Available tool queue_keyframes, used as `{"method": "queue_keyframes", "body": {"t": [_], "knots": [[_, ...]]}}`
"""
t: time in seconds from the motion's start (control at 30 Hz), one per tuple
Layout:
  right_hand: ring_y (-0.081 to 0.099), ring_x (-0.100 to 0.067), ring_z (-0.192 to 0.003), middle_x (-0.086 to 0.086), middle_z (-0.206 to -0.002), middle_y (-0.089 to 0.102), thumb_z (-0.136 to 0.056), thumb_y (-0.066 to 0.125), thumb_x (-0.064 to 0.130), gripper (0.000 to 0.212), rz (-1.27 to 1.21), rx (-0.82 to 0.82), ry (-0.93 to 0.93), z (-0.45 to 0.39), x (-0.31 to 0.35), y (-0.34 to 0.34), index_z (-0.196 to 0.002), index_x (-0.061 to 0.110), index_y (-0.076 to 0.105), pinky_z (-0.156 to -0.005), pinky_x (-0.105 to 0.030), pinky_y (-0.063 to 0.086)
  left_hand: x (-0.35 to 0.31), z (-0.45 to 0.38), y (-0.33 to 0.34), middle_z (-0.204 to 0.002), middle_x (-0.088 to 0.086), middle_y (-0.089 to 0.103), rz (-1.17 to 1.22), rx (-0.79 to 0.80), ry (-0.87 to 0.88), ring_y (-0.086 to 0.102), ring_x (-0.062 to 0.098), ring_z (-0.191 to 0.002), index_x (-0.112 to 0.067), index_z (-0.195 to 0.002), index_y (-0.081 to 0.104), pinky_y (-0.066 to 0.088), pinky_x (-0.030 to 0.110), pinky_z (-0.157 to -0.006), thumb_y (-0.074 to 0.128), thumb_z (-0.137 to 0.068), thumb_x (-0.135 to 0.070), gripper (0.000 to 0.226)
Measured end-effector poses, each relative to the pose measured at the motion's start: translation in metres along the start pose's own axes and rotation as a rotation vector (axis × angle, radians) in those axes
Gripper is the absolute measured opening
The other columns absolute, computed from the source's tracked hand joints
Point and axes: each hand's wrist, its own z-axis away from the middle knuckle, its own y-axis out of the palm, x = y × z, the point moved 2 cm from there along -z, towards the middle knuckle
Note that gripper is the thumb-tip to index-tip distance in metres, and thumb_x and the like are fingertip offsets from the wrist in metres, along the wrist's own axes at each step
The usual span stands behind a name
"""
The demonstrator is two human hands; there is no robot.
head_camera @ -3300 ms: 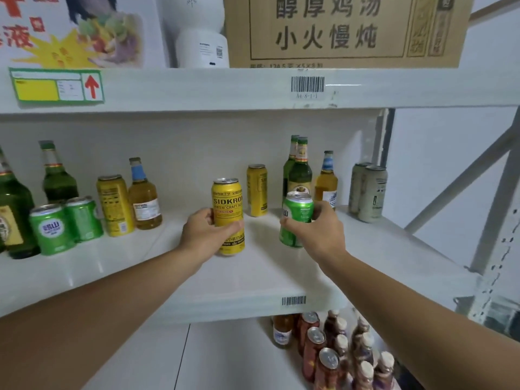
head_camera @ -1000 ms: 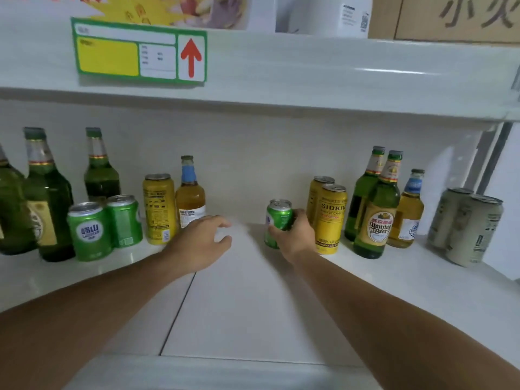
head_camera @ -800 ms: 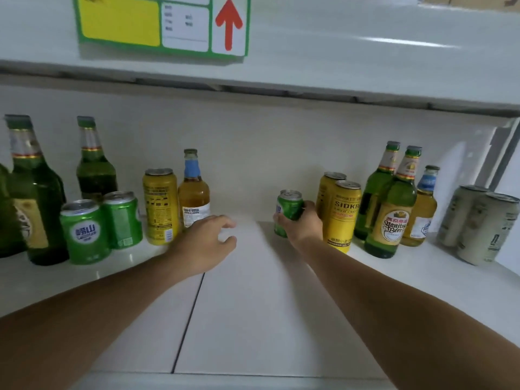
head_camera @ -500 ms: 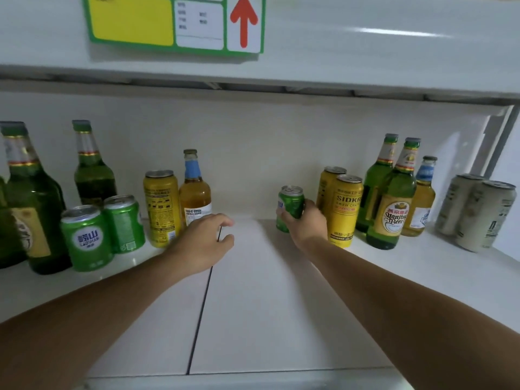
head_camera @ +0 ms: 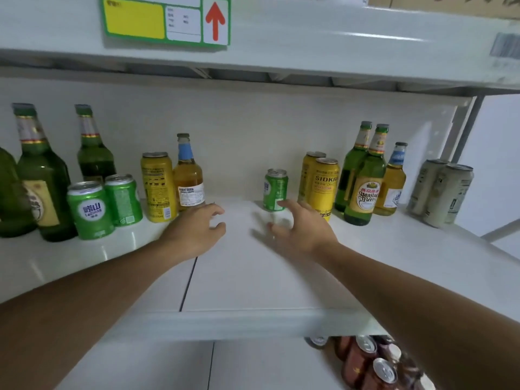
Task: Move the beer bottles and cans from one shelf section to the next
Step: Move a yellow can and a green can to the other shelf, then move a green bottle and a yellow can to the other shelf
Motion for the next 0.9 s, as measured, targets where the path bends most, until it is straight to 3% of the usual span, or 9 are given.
{"method": "queue_keyframes", "body": {"t": [0.17,0.37,0.47,0.63,0.9], "knots": [[0.056,-0.029,-0.137,-0.004,-0.153,0.056,-0.089,0.068,0.065,0.078,-0.046,0.070,-0.066,0.019,-0.002,-0.019,-0.156,0.032,0.048,-0.104,-0.043,0.050,-0.019,0.049,-0.025,-0.140,-0.008,0.069,-0.052,-0.036,-0.106,0.065,0.015,-0.128,-0.032,-0.138,0.068,0.056,0.042,-0.105,0.066,-0.096,-0.048,0.044],[0.056,-0.028,-0.137,-0.005,-0.155,0.056,-0.083,0.067,0.069,0.084,-0.188,0.111,-0.179,0.049,0.009,-0.020,-0.155,0.031,0.048,-0.110,-0.045,0.050,-0.050,0.109,-0.055,-0.151,-0.008,0.061,-0.182,-0.066,-0.249,0.060,0.015,-0.131,-0.030,-0.147,0.061,0.050,0.033,-0.102,0.062,-0.102,-0.045,0.047],[0.058,-0.027,-0.135,-0.002,-0.154,0.057,-0.074,0.057,0.081,0.093,-0.210,0.148,-0.277,0.061,0.026,-0.016,-0.152,0.031,0.051,-0.108,-0.045,0.051,-0.057,0.144,-0.075,-0.155,-0.009,0.058,-0.283,-0.083,-0.355,0.056,0.016,-0.139,-0.029,-0.150,0.059,0.048,0.035,-0.110,0.059,-0.102,-0.045,0.050],[0.059,-0.024,-0.131,-0.001,-0.150,0.057,-0.088,0.071,0.066,0.075,-0.320,0.199,-0.334,0.087,0.061,-0.006,-0.152,0.032,0.051,-0.106,-0.042,0.051,-0.055,0.203,-0.114,-0.154,-0.008,0.059,-0.382,-0.082,-0.449,0.056,0.017,-0.140,-0.028,-0.152,0.058,0.049,0.038,-0.112,0.058,-0.103,-0.048,0.053],[0.059,-0.024,-0.132,0.000,-0.151,0.058,-0.085,0.072,0.069,0.080,-0.378,0.251,-0.409,0.099,0.122,0.003,-0.153,0.034,0.051,-0.107,-0.046,0.052,-0.023,0.253,-0.166,-0.153,-0.005,0.060,-0.409,-0.143,-0.549,0.057,0.019,-0.137,-0.028,-0.152,0.057,0.050,0.042,-0.113,0.060,-0.104,-0.048,0.052]]}}
